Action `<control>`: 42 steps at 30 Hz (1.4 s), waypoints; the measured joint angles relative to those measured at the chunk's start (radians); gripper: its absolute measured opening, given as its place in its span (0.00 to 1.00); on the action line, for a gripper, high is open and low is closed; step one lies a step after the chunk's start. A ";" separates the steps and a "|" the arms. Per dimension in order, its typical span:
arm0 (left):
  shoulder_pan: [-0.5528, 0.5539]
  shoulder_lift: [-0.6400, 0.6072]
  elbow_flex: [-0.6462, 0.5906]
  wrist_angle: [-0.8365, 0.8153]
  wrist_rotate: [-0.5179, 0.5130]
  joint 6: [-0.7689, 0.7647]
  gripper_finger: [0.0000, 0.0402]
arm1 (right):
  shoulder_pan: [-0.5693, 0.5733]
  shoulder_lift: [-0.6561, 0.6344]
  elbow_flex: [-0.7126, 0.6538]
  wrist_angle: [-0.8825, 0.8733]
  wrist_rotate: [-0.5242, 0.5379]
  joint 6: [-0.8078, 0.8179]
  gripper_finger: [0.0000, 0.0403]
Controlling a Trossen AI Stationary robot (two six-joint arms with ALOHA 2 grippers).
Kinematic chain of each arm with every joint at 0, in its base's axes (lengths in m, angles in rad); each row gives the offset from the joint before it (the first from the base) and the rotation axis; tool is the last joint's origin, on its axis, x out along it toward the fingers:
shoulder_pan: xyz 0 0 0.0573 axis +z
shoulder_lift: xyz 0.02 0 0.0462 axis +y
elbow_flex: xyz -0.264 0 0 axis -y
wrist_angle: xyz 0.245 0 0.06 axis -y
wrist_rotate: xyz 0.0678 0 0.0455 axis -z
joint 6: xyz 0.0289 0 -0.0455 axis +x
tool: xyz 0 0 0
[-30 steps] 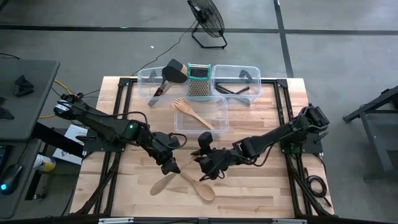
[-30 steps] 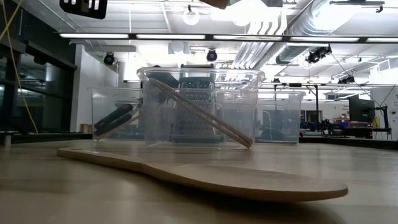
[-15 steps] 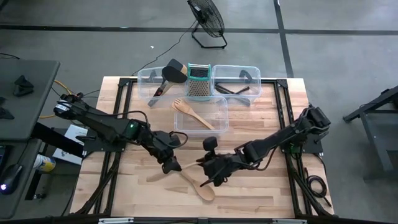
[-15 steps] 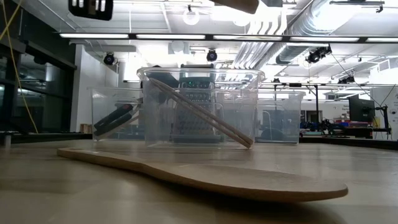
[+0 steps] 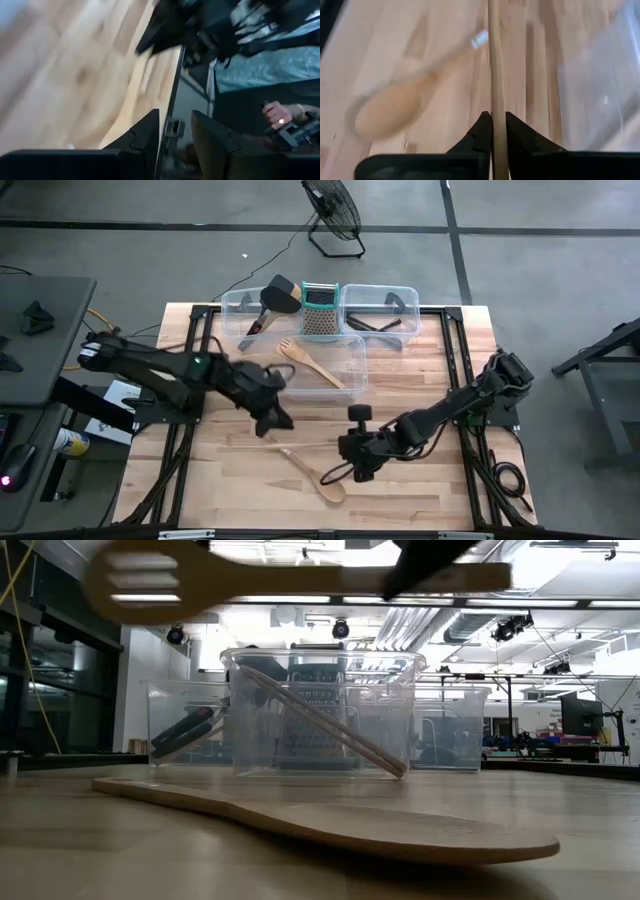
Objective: Pick & Place Kitchen Items
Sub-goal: Put the light brown slotted spoon into the middle transparent bin
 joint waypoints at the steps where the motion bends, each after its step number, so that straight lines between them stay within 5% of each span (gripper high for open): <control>1: 0.010 -0.015 0.019 -0.013 -0.014 0.033 0.28 | 0.004 -0.004 0.000 -0.023 0.002 0.043 0.06; 9: 0.014 -0.081 0.125 -0.063 -0.220 0.325 0.28 | 0.042 -0.122 0.000 -0.156 0.102 0.355 0.06; 20: 0.014 -0.068 0.128 -0.048 -0.309 0.497 0.28 | 0.078 -0.309 0.000 -0.381 0.364 0.684 0.06; 25: 0.015 -0.053 0.129 -0.032 -0.369 0.504 0.33 | 0.078 -0.348 0.000 -0.349 0.460 0.680 0.06; 35: 0.015 0.038 0.127 0.234 -0.408 0.576 0.66 | 0.072 -0.376 0.000 -0.076 0.557 0.415 0.06; 42: 0.015 0.099 0.128 0.440 -0.501 0.654 0.69 | 0.055 -0.377 0.000 0.102 0.555 0.245 0.06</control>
